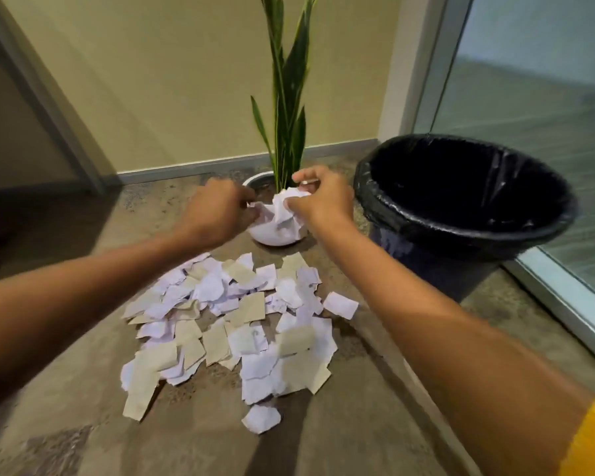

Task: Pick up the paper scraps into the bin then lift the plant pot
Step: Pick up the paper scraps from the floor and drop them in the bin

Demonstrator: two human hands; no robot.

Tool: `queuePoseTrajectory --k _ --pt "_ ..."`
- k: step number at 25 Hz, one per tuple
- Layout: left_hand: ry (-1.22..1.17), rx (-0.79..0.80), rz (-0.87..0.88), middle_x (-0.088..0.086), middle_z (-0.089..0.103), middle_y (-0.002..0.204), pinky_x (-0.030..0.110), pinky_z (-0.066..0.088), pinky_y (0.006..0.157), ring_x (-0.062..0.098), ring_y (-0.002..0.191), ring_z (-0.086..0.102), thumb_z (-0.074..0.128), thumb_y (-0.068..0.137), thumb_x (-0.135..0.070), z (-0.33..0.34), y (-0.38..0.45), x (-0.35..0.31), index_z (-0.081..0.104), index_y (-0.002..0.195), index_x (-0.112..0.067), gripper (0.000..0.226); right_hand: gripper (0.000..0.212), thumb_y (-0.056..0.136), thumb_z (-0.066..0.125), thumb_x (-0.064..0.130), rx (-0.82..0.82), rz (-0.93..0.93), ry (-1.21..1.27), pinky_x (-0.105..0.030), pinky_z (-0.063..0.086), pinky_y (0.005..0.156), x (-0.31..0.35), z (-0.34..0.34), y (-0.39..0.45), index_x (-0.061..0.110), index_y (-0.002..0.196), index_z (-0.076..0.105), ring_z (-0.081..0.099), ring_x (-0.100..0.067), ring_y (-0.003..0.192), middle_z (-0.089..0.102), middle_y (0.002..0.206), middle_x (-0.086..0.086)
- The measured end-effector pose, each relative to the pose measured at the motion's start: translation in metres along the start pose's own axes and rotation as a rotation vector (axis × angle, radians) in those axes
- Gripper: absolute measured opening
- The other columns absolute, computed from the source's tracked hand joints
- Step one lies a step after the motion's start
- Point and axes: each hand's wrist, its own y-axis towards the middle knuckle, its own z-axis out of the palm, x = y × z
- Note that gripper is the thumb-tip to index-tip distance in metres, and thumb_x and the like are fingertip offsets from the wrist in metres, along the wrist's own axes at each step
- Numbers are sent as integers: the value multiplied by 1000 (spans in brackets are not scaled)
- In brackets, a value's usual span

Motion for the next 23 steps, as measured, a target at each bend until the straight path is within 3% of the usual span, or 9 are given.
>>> queuePoseTrajectory --k 3,6,8,10,13,17,20,23 --pt "-78 -131 -42 22 69 85 33 38 61 34 74 59 58 88 -27 -19 37 -43 72 91 -4 28 36 75 73 -1 -139 -58 60 -30 55 82 26 -57 15 15 106 64 62 -17 94 65 98 -3" --pt "-448 -164 -77 16 67 76 35 54 58 28 63 65 65 86 -22 -19 60 -88 70 96 0 25 45 74 72 -2 -285 -77 79 -27 52 76 29 -96 26 16 113 58 61 -18 90 56 83 4" --pt "-663 -128 -88 10 64 71 30 58 53 19 53 64 67 85 -17 -10 64 -116 67 98 3 25 49 75 70 -3 -358 -58 68 -34 54 82 20 -113 34 17 116 54 63 -23 97 56 86 2" --pt "-690 -113 -51 7 63 64 38 61 62 23 55 67 66 85 -17 3 66 -138 66 86 -2 15 51 76 68 -4 -435 -28 61 -39 54 85 11 -127 42 19 119 52 63 -26 101 57 86 2" --pt "-694 -106 -31 12 67 69 43 60 71 29 67 71 63 87 -16 16 67 -160 68 86 -5 12 55 78 63 -5 -524 25 53 -34 53 77 -1 -143 51 21 124 47 62 -26 92 61 112 -11" --pt "-839 -42 -113 12 63 59 47 59 73 28 57 66 62 88 -10 33 71 -166 58 69 -12 19 57 79 59 -5 -517 85 -31 -28 44 70 -17 -152 52 20 128 43 55 -24 86 57 123 -16" --pt "-901 11 -146 11 62 62 45 60 75 24 54 62 62 87 -6 37 72 -166 63 83 -3 5 54 78 67 0 -465 108 -83 -28 45 73 -25 -153 53 21 123 47 61 -26 94 59 123 -13" --pt "-944 15 -168 10 61 64 37 61 71 21 56 63 63 86 -5 35 69 -166 64 94 1 10 44 72 77 7 -437 101 -83 -38 56 84 -29 -149 54 24 107 57 66 -26 93 62 116 -12"
